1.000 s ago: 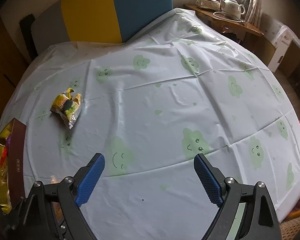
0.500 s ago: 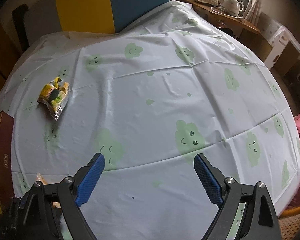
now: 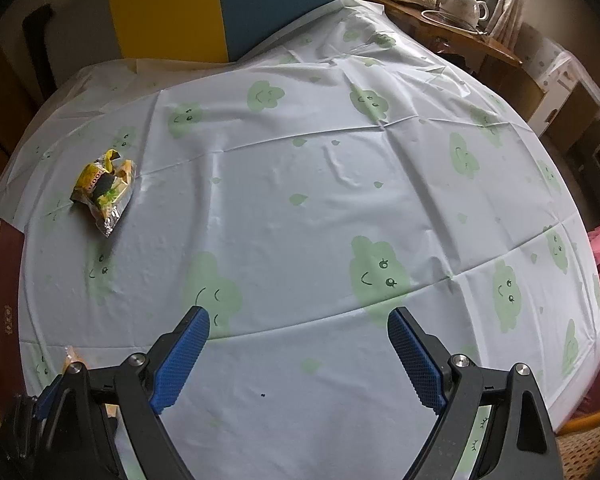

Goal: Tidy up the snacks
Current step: 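Hold the cake bag with the left gripper while the right grasps the yellow wrapper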

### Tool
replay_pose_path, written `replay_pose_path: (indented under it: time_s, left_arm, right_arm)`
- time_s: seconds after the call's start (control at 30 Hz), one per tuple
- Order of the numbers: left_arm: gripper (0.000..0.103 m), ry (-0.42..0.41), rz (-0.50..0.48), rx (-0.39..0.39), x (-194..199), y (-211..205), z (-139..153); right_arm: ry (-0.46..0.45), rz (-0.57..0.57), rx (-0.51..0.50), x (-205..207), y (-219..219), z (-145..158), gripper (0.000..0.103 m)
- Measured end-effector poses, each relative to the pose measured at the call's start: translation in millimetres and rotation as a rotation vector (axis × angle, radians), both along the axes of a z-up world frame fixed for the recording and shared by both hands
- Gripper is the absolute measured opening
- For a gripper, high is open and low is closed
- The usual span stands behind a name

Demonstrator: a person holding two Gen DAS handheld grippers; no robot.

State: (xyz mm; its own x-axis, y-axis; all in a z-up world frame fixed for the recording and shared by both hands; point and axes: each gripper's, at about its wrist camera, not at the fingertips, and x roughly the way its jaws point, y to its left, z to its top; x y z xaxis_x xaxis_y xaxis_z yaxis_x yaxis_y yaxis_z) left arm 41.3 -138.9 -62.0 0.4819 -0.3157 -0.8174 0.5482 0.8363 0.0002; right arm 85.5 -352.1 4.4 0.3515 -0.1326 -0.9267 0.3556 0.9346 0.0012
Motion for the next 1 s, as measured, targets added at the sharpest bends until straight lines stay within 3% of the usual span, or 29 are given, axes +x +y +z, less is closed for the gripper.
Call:
replay_pose_path:
  time_s: [0.53,1.0]
  left_arm:
    - [0.063,-0.071,0.004,-0.052,-13.9,22.1,-5.7]
    - [0.063,-0.105,-0.011,-0.092,-18.8,28.7,-6.6]
  right_arm:
    - [0.005,0.006,0.061,-2.4,2.6,-4.2,0.091]
    - [0.008,0.212,0.173,15.6,53.6,-2.9,0.091]
